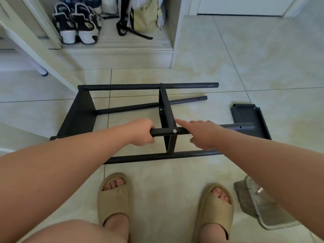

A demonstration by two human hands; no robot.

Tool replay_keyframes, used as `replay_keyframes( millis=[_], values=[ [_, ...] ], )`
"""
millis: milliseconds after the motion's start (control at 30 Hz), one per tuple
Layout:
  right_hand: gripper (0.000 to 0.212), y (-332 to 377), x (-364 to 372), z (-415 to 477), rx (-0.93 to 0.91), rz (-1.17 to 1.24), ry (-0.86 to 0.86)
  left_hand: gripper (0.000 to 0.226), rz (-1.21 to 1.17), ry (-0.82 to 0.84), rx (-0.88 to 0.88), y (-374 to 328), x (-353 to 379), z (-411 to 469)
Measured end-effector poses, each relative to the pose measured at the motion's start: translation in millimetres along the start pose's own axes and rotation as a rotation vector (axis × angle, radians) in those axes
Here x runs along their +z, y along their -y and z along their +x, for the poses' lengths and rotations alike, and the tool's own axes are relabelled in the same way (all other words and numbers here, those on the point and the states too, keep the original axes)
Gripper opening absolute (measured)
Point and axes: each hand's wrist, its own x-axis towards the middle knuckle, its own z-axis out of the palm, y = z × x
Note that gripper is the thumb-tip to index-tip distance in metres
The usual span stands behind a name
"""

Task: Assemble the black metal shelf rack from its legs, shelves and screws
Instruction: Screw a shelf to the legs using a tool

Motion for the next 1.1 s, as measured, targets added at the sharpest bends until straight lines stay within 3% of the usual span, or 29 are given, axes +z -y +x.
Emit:
replay_keyframes(
  millis=[500, 633, 900, 1100],
  values=[
    [0.041, -1.0, -42.3, -48.0, 0.224, -0.137, -0.594, 0.010, -0.060, -0.288, 0.088, -31.5, -65.3, -45.3],
    [0.041, 1.3, -47.5, -30.6, 0.312, -0.048, -0.601, 0.010, -0.075, -0.396, 0.071, -21.6, -68.0, -24.8],
    [0.070, -11.1, -57.1, 25.8, 0.301, 0.134, -0.507, 0.032, 0.062, -0.620, -0.035, -0.2, -79.3, 38.6],
    [0.078, -20.9, -65.7, 38.7, 0.281, 0.151, -0.433, 0.062, 0.090, -0.577, -0.129, 0.4, -66.2, 51.5]
  ],
)
